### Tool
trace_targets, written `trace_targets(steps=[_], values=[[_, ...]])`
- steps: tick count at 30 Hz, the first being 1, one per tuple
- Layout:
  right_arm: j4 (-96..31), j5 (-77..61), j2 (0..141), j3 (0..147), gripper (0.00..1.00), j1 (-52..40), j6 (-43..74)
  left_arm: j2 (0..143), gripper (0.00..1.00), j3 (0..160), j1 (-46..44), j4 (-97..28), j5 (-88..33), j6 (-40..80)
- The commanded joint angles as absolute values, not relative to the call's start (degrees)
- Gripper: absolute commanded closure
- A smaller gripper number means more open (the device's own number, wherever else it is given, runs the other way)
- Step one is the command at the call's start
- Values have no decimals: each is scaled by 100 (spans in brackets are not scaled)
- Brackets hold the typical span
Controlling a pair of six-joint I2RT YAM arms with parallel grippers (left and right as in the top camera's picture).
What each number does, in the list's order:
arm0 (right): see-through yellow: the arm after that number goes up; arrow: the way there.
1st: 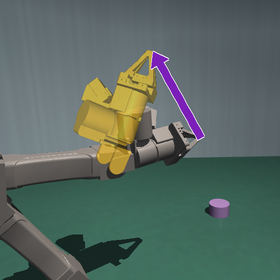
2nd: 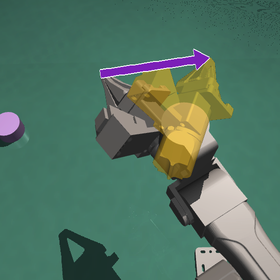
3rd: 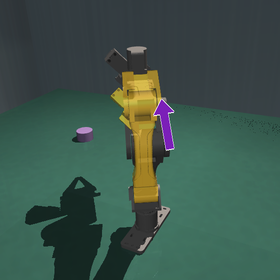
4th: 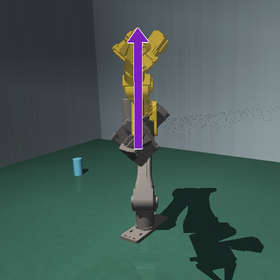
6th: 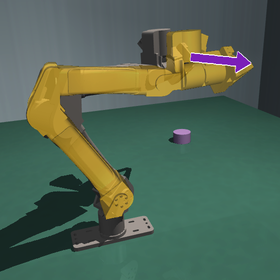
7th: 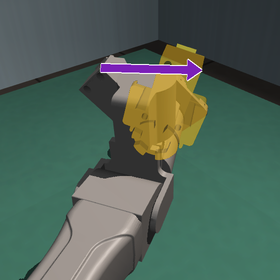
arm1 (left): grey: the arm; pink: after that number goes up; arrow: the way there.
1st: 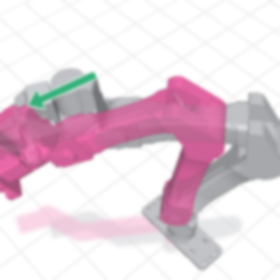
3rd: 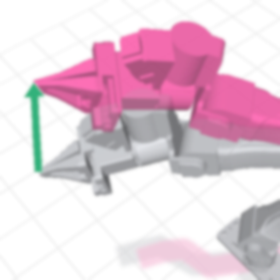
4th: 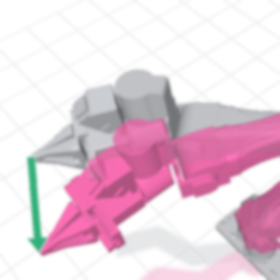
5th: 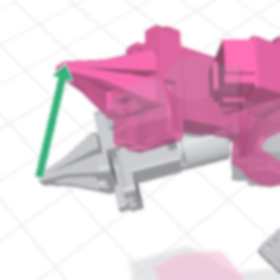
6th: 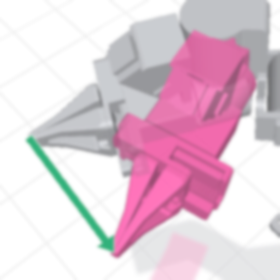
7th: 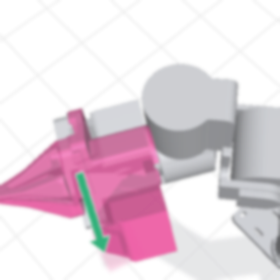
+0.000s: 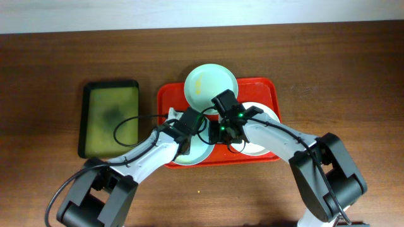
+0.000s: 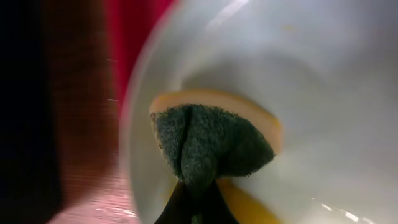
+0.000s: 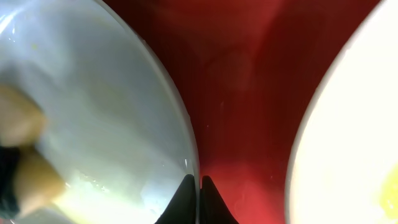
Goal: Clean dirty plates on tray and stack at the side
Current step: 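Hold the plate with the right gripper and scrub it with the left sponge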
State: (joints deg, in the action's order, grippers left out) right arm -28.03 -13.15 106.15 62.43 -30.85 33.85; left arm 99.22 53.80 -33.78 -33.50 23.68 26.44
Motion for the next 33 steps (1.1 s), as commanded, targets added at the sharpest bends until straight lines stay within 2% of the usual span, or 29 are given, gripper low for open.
trace_targets(steps=[1,7,14,16,25,33], values=[[-2805,-1282,10656,6202,96,-3111,3328,9972,100,5297,-3258,-3271,3439,2630],[-2805,-1282,10656,6202,96,-3111,3328,9948,100,5537,-2845,-3098,3052,2606],[-2803,-1280,10656,6202,96,-3111,3328,9789,100,6042,-2676,-2700,207,2609],[-2801,-1280,10656,6202,96,-3111,3328,9835,100,6029,-2676,-2598,-113,2611],[-2801,-1280,10656,6202,96,-3111,3328,10392,100,6005,-2674,-2615,1,2611],[-2803,-1280,10656,6202,96,-3111,3328,10436,100,6005,-2440,-3465,2502,2611]])
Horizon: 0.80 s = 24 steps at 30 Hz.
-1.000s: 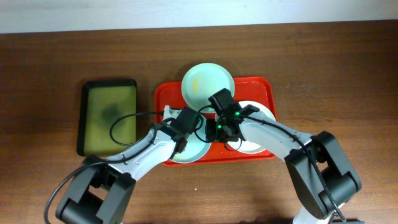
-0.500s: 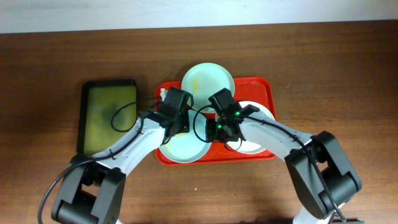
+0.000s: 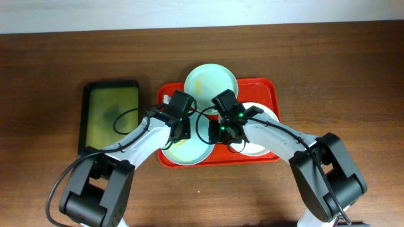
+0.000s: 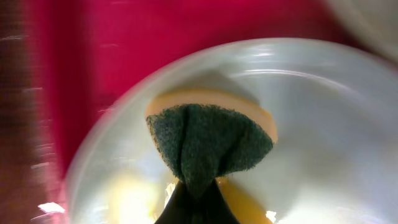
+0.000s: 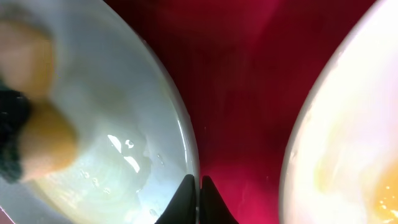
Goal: Clean dirty plates on tray and stack at the side
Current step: 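Hold the plate with the right gripper and scrub it with the left sponge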
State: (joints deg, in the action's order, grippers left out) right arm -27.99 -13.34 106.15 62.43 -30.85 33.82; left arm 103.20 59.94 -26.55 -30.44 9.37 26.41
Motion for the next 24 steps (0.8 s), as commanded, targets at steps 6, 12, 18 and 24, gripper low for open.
trace_targets(steps=[6,12,18,24], values=[[-2803,-1280,10656,6202,96,-3111,3326,10396,100,6108,-2335,-3916,3225,2611],[-2803,-1280,10656,6202,96,-3111,3326,9974,100,6700,-2335,-3865,1111,2609],[-2801,-1219,10656,6202,96,-3111,3328,10005,100,6733,-2349,-3448,-237,2613],[-2762,-1219,10656,6202,96,-3111,3328,10667,100,6700,-2488,-3074,-703,2613]])
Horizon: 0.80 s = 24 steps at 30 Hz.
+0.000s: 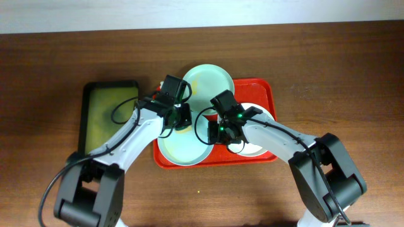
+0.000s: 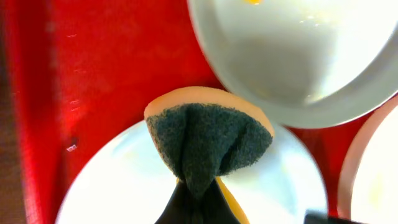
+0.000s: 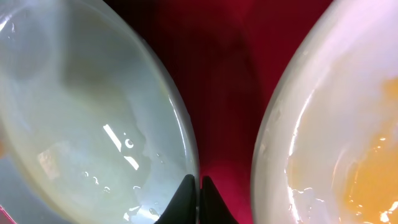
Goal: Clean dirty plates on tray and stack at the side
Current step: 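Hold the plate with the right gripper and scrub it with the left sponge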
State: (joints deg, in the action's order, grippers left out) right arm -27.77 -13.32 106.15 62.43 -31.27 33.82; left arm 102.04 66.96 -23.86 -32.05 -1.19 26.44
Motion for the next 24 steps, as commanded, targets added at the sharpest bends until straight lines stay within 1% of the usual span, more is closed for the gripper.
trace_targets(steps=[1,3,5,10,16,18,20,24], values=[[-2764,-1219,10656,6202,96,-3111,3328,10783,100,6700,-2510,-3044,-733,2613],[-2764,-1219,10656,6202,96,-3111,3328,10986,100,6700,-2523,-3046,-718,2611],[-2762,-1219,10656,6202,96,-3111,3328,11174,100,6700,-2523,-3129,-416,2609],[-2764,-1219,10656,6202,96,-3111,3328,11181,100,6713,-2458,-3822,1184,2613],[-2762,-1219,10656,6202,96,-3111,3328,10818,100,6860,-2460,-4499,2434,2613],[-2759,-1219,10656,6202,96,-3111,3328,10591,100,6884,-2460,-4532,2355,2613],[-2759,-1216,10656,6202,96,-3111,3328,10392,100,6884,-2462,-4530,1914,2613],[-2759,-1216,10656,6202,96,-3111,3328,10217,100,6882,-2462,-4519,-51,2611]])
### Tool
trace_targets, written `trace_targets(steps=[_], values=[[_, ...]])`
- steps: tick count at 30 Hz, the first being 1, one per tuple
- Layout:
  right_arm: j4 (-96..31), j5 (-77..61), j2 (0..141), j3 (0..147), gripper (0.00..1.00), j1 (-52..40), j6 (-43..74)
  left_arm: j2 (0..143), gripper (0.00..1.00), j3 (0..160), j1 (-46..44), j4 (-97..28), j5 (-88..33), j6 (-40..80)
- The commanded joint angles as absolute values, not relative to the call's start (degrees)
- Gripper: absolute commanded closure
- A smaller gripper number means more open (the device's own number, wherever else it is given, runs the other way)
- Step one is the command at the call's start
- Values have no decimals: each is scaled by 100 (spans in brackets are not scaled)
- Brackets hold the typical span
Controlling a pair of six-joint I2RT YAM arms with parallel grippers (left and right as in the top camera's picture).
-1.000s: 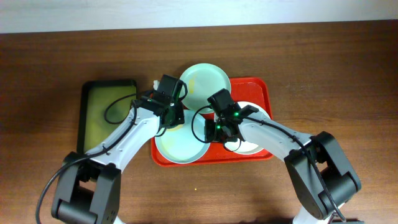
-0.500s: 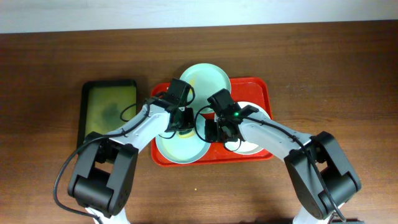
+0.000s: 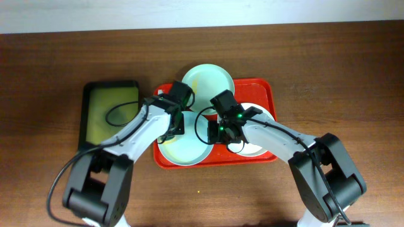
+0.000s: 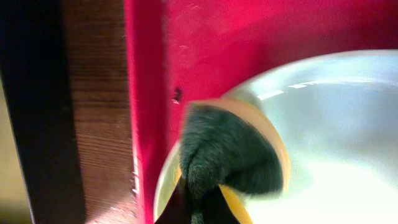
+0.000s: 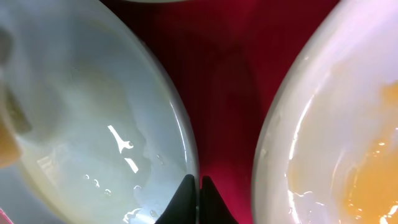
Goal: Clean dirty plates on tray and stack at the side
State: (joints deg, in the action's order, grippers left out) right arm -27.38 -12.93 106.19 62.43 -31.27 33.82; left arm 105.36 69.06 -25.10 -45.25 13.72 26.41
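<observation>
A red tray holds three pale plates. The front-left plate looks wet and glossy, and my right gripper is shut on its right rim. My left gripper is shut on a green-and-yellow sponge, which presses on that plate's left rim beside the tray's left wall. A right plate carries yellow residue and lies partly under my right arm. The far plate shows a faint yellow smear.
A black-rimmed tray of greenish liquid sits left of the red tray, with a strip of brown table between them. Both arms cross over the red tray's front half.
My left gripper has carried the sponge from the front-left plate's far edge, near the far plate, to that plate's left rim by the tray wall. The right gripper has kept its hold.
The sponge sat inside the front-left plate, then nearer its far-left part, then at its far edge, and now at its left rim. My right gripper has stayed shut on that plate's right rim at every moment.
</observation>
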Motion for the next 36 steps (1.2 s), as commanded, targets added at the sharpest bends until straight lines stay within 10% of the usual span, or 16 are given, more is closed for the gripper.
trace_targets(steps=[1,12,25,36], values=[[-2759,-1216,10656,6202,96,-3111,3328,10219,100,6871,-2462,-4491,-506,2611],[-2740,-1194,10656,6202,96,-3111,3328,10219,100,5594,-2711,-3424,-709,2611],[-2757,-1194,10656,6202,96,-3111,3328,9771,100,5876,-2668,-4104,2567,2783],[-2963,-1197,10506,6473,96,-3114,3103,8606,100,5968,-2611,-4104,1514,2781]])
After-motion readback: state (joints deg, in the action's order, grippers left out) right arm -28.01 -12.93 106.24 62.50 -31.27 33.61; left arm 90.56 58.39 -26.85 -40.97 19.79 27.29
